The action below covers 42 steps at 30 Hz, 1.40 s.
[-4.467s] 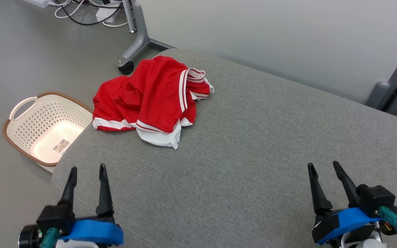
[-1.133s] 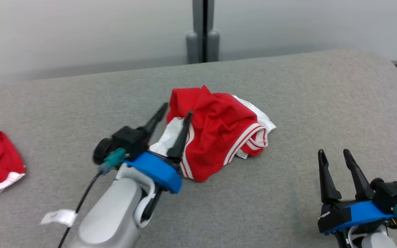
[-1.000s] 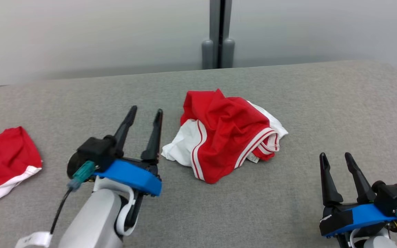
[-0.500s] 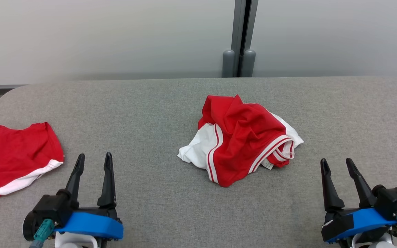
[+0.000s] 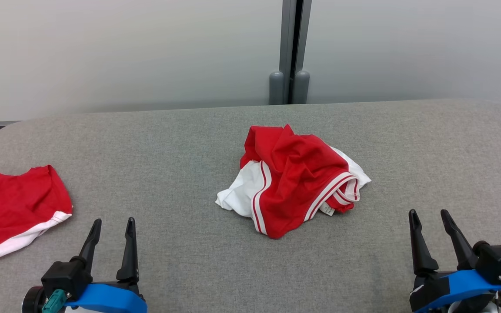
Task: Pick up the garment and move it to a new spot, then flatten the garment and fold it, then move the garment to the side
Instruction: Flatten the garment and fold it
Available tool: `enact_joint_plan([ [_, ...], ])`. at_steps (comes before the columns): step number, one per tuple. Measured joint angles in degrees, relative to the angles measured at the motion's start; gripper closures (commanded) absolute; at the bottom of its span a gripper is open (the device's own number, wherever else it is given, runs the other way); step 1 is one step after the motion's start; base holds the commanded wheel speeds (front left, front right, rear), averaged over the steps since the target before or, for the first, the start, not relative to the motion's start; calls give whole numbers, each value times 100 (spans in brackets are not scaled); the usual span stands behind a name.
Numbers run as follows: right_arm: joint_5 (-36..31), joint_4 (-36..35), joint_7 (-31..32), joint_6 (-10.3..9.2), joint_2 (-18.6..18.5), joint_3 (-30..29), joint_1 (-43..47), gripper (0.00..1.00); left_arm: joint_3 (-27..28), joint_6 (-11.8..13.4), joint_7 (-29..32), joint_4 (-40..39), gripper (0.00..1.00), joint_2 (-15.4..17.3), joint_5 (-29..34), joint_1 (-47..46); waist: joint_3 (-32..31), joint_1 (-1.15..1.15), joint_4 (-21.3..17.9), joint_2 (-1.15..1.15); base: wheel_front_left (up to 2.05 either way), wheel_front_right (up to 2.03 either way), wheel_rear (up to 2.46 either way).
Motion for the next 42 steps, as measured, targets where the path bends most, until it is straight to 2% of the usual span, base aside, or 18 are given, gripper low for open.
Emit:
enact_joint_plan([
  [11, 19, 82, 2, 0, 0, 177, -35, 0, 66, 9, -1, -134, 0, -70, -10, -3, 87, 0, 11, 0, 0, 0, 0],
  [18, 2, 503, 90, 0, 1, 515, -580, 0, 83, 9, 0, -221, 0, -44, -14, -82, 291, 0, -14, 0, 0, 0, 0],
  [20, 12, 1043, 257, 0, 1, 630, -1005, 0, 32, 7, 0, -254, 0, -46, -8, -232, 420, 1, 21, 0, 0, 0, 0],
  [21, 12, 1043, 257, 0, 1, 630, -1005, 0, 32, 7, 0, -254, 0, -46, -8, -232, 420, 1, 21, 0, 0, 0, 0],
  [24, 49, 1629, 356, 0, -1, 733, -1457, 0, -16, -10, 0, -272, 0, -86, -10, -382, 553, 1, 98, 0, 0, 0, 0],
  [25, 57, 1992, 355, 0, 2, 777, -1761, 0, -36, -19, -1, -279, 0, -111, -11, -489, 648, 1, 159, 0, 0, 0, 0],
  [31, 155, 2863, 319, 0, 0, 779, -2371, 0, -88, -59, 0, -290, 0, -145, -9, -670, 872, 1, 309, 0, 0, 0, 0],
  [32, 166, 3032, 344, 0, 0, 791, -2493, 36, -93, -60, -1, -289, 0, -145, -9, -697, 915, 1, 335, 0, 0, 0, 0],
  [33, 204, 3205, 407, 0, 2, 808, -2611, 92, -97, -64, -1, -288, 0, -143, -9, -717, 952, 1, 360, 0, 0, 0, 0],
  [34, 219, 3375, 479, 0, 1, 824, -2714, 100, -102, -68, -1, -290, 0, -144, -8, -733, 982, 2, 383, 0, 0, 0, 0],
  [38, 105, 3719, 369, 0, -34, 869, -3032, 100, -119, -86, -1, -264, 0, -162, -4, -750, 986, 2, 461, 0, 0, 0, 0],
  [42, -299, 3527, -123, 0, -292, 920, -3284, 100, -82, -87, 0, -241, 0, -194, -4, -742, 821, 2, 502, 0, 0, 0, 0],
])
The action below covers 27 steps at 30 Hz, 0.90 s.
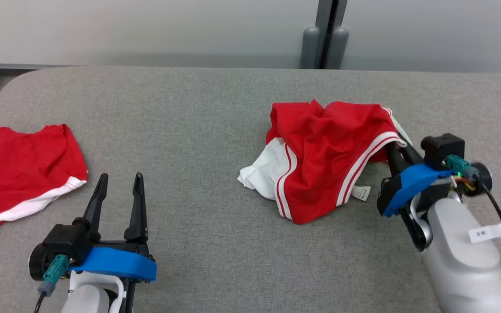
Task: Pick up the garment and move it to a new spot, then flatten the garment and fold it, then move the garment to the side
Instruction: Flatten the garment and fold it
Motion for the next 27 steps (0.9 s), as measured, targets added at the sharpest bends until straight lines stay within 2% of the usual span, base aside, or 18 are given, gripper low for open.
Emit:
enact_joint_plan([
  [4, -427, -634, -202, 1, -59, 259, -288, 100, 46, 2, -1, -16, 0, 2, 3, 96, -227, 0, -7, 0, 0, 0, 0],
  [6, -423, -913, -129, 1, -57, 572, -465, 100, 65, 10, -1, -20, 0, 0, 2, 150, -331, 0, -27, 0, 0, 0, 0],
  [11, -51, -1562, 294, 1, -63, 1362, -1154, 100, 100, 25, 0, -42, 0, -3, 3, 210, -482, -1, -89, 0, 0, 0, 0],
  [18, 608, -2369, 637, 1, -88, 2172, -2130, 100, 131, 27, -1, -110, 0, -7, 5, 254, -503, -1, -18, 0, 0, 0, 0],
  [23, 1018, -2797, 717, 1, -223, 2280, -2672, 100, 178, 29, -1, -177, 0, 42, 13, 269, -481, -1, 19, 0, 0, 0, 0],
  [27, 1062, -2940, 937, 2, -468, 1914, -2620, 100, 185, 37, -1, -263, 0, 53, 24, 311, -424, -1, 27, 0, 0, 0, 0],
])
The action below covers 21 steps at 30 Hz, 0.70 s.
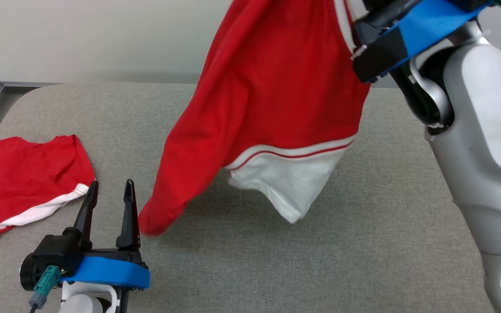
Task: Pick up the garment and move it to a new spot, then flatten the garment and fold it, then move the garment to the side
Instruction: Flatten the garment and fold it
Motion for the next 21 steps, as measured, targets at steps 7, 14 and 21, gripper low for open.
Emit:
enact_joint_plan([
  [7, -92, 624, 500, -1, -453, -890, 1014, 100, -133, -10, 1, -109, 0, -75, 7, -118, 349, 0, -7, 0, 0, 0, 0],
  [14, -370, 1738, 346, -1, -702, -1551, 1055, 100, -334, -110, 0, -187, 0, -163, 71, -566, 900, 1, 151, 0, 0, 0, 0],
  [21, -665, 2732, 76, -1, -759, -1960, 500, 0, -492, -164, 1, -216, 0, -235, 126, -918, 1376, 2, 496, 0, 0, 0, 0],
])
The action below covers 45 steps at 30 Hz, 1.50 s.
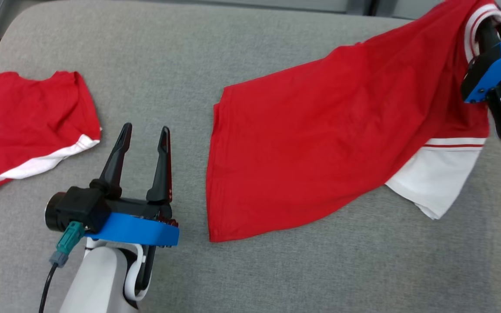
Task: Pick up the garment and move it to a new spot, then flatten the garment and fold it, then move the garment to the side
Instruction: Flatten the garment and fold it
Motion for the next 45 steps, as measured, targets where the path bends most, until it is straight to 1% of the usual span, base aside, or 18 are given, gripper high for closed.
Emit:
enact_joint_plan([
  [3, 0, 475, 120, 0, 69, -86, -86, 0, -9, -16, -1, 20, 0, -26, 16, -109, 118, 0, 116, 0, 0, 0, 0],
  [7, 2, 748, 87, 0, 135, 34, -64, 0, 32, -30, 0, 94, 0, -43, 51, -115, 50, 0, 120, 0, 0, 0, 0],
  [11, 169, 811, 174, 0, 127, 182, 310, 0, 160, -33, -1, 180, 0, -26, 55, -32, -181, 0, -7, 0, 0, 0, 0],
  [14, 412, 661, 330, 0, 149, 241, 706, 0, 237, -33, 0, 221, 0, 13, 55, 148, -377, -1, -155, 0, 0, 0, 0],
  [17, 603, 213, 371, 0, 170, 289, 1220, 0, 330, -23, 0, 240, 0, 57, 56, 304, -594, -1, -314, 0, 0, 0, 0],
  [19, 669, -231, 259, 0, 167, 267, 1634, 0, 343, -21, 0, 255, 0, 73, 56, 419, -747, -2, -407, 0, 0, 0, 0],
  [23, 632, -1273, -48, 0, 259, -96, 2635, 0, 383, 10, -1, 252, 0, 111, 55, 612, -1015, -2, -574, 0, 0, 0, 0],
  [27, 506, -2159, -71, -1, 758, -619, 3758, 0, 422, 27, -1, 247, 0, 118, 45, 783, -1226, -3, -694, 0, 0, 0, 0],
  [30, 383, -2618, 143, 0, 1157, -733, 4341, 0, 453, 40, -1, 238, 0, 119, 27, 891, -1318, -3, -745, 0, 0, 0, 0],
  [32, 212, -2762, 310, 0, 1288, -684, 4587, 0, 460, 46, -1, 236, 0, 126, 11, 916, -1333, -4, -760, 0, 0, 0, 0],
  [35, -67, -2805, 532, -1, 1367, -523, 4652, 0, 439, 46, -1, 226, 0, 133, 11, 922, -1309, -3, -739, 0, 0, 0, 0],
  [37, -331, -2714, 694, 0, 1407, -372, 4638, 0, 409, 46, 0, 219, 0, 134, 11, 920, -1270, -3, -715, 0, 0, 0, 0],
  [42, -973, -2181, 1012, 0, 1427, -187, 4268, 0, 346, 26, 0, 227, 0, 136, -3, 810, -1145, -2, -603, 0, 0, 0, 0],
  [45, -1259, -1780, 1004, 0, 1414, -164, 4000, 0, 326, 20, 1, 236, 0, 140, -3, 761, -1059, -2, -523, 0, 0, 0, 0],
])
